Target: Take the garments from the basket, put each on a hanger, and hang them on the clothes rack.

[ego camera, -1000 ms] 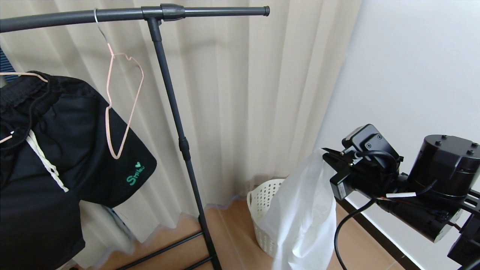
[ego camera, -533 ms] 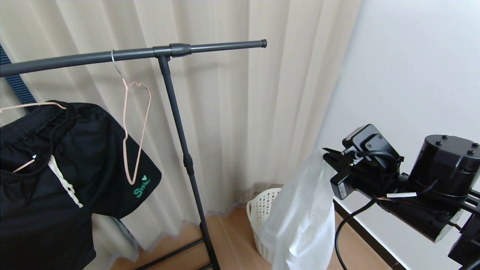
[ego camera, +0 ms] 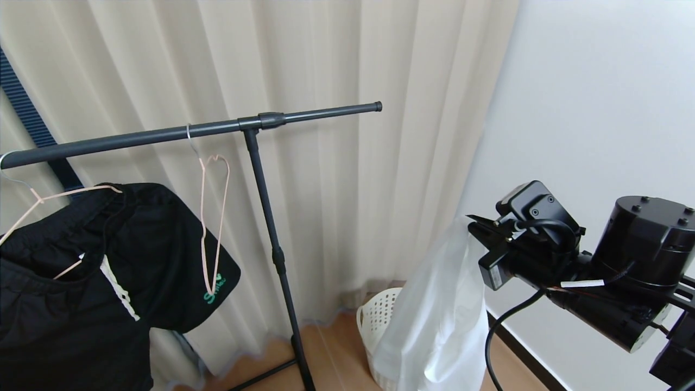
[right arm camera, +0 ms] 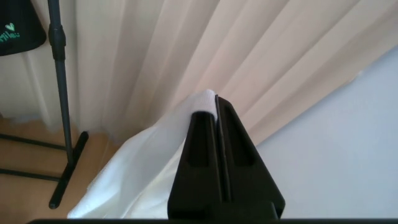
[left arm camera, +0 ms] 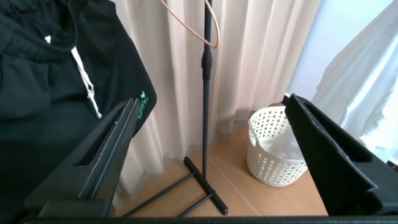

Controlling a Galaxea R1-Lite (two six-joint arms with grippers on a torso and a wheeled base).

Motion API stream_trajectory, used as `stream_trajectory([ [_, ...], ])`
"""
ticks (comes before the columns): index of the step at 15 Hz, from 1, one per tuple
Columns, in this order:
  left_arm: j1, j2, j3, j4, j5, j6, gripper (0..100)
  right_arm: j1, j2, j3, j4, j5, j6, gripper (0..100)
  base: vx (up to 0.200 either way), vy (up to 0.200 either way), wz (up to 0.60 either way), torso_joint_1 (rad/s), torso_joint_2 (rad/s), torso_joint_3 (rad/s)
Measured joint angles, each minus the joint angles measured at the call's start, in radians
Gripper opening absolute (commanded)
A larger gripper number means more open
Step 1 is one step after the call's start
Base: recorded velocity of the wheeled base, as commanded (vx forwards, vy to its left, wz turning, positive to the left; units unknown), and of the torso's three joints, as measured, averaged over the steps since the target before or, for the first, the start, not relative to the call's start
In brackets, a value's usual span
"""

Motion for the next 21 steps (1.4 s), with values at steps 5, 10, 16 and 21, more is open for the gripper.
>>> stream_trajectory([
  [5,0.000,0.000,0.000,0.000,0.000,0.000,100,0.000,-0.003,0.001,0.000,0.000,0.000,0,0.000,0.000,0.00,0.163,-0.37,-0.204],
  [10,0.000,0.000,0.000,0.000,0.002,0.000,100,0.000,-0.006,0.002,0.000,0.000,0.000,0,0.000,0.000,0.00,0.168,-0.36,-0.191],
  [16,0.000,0.000,0.000,-0.001,0.004,0.000,100,0.000,-0.007,0.005,0.000,0.001,-0.004,0,0.000,0.000,0.00,0.092,-0.20,-0.105],
  [21,0.000,0.000,0.001,0.000,0.004,0.000,100,-0.001,-0.010,0.011,-0.002,0.003,-0.009,0,0.000,0.000,0.60,0.006,0.00,0.002],
])
